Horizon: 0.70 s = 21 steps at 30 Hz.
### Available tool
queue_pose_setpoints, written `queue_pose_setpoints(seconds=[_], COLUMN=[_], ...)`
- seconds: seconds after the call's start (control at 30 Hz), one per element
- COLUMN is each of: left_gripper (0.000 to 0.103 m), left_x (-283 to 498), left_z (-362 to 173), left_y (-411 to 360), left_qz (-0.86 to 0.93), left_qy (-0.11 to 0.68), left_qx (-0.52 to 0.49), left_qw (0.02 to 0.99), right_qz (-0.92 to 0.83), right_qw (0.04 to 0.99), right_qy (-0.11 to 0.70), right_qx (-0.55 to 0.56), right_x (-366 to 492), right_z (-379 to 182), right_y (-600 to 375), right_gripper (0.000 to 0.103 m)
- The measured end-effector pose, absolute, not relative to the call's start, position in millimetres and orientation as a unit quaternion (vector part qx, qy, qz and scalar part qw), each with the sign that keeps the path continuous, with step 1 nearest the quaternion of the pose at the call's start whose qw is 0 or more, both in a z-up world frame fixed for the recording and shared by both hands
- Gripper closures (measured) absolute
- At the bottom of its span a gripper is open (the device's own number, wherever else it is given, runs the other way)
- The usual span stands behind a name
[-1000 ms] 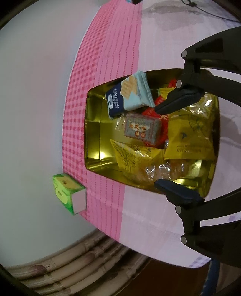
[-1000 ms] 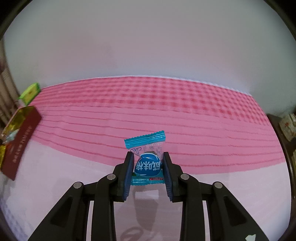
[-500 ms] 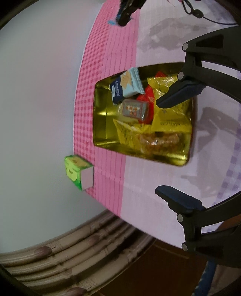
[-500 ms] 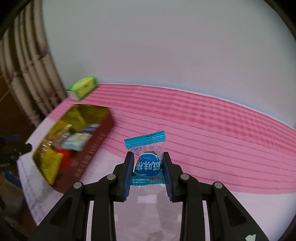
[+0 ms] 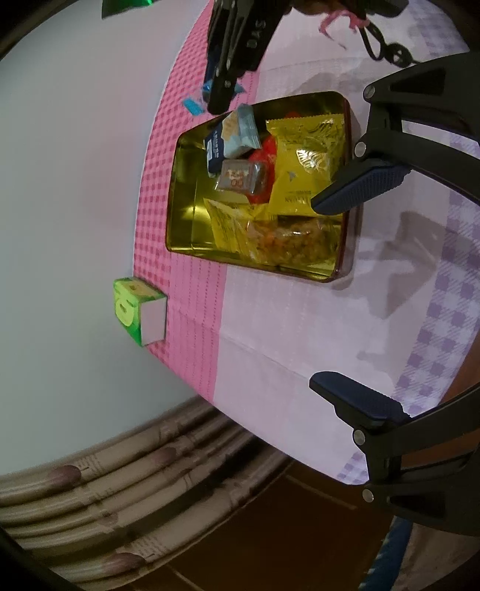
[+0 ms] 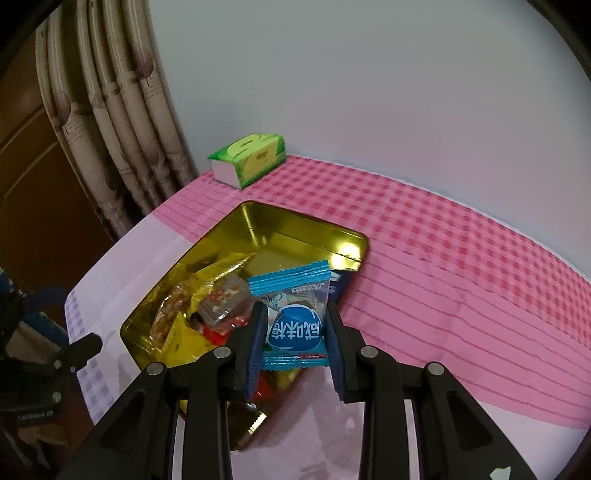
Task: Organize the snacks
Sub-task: 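Carry the blue candy into the tin and open the right gripper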
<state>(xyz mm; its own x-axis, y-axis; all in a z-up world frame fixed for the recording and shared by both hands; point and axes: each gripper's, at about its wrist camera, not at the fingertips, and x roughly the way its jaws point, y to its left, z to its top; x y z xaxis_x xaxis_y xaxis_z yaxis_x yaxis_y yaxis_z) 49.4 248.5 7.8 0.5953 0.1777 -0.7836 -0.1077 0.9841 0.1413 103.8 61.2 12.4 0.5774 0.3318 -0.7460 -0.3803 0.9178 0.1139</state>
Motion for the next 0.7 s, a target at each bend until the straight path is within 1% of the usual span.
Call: queue_pose_setpoints(seconds=[0.37,0.53,0.57,0.63,0.67,0.7], left_gripper=[0.016,0.016,0.016,0.016,0.016,0.016], left_x=[50.6,50.4,50.1,49.7,50.0,49.7], left_z=[6.2,6.1,6.5,7.0,6.9,6.7], left_y=[254.8,254.5,254.4,253.5,253.5,253.1], left_qz=[0.072,0.071,0.07,0.067,0.067,0.067], left_qy=[0.446,0.446,0.446,0.447,0.446,0.446], left_qx=[0.02,0.018,0.017,0.018,0.019,0.02], left_qw=[0.892,0.892,0.892,0.892,0.892,0.892], right_qz=[0.178,0.171,0.171,0.169,0.168,0.165], right_qw=[0.88,0.882,0.881,0.882,0.884,0.886], right_qy=[0.438,0.437,0.437,0.435,0.432,0.428], right_qx=[-0.042,-0.056,-0.058,-0.06,-0.063,-0.067], right_x=[120.7,119.6,120.2,119.5,119.0,117.8], right_z=[-10.9,-17.0,-17.5,-17.0,-16.5,-15.2], right_y=[87.6,97.2,99.0,101.5,102.3,103.4], right_gripper=[0.074,0.072,0.07,0.058,0.055,0.048])
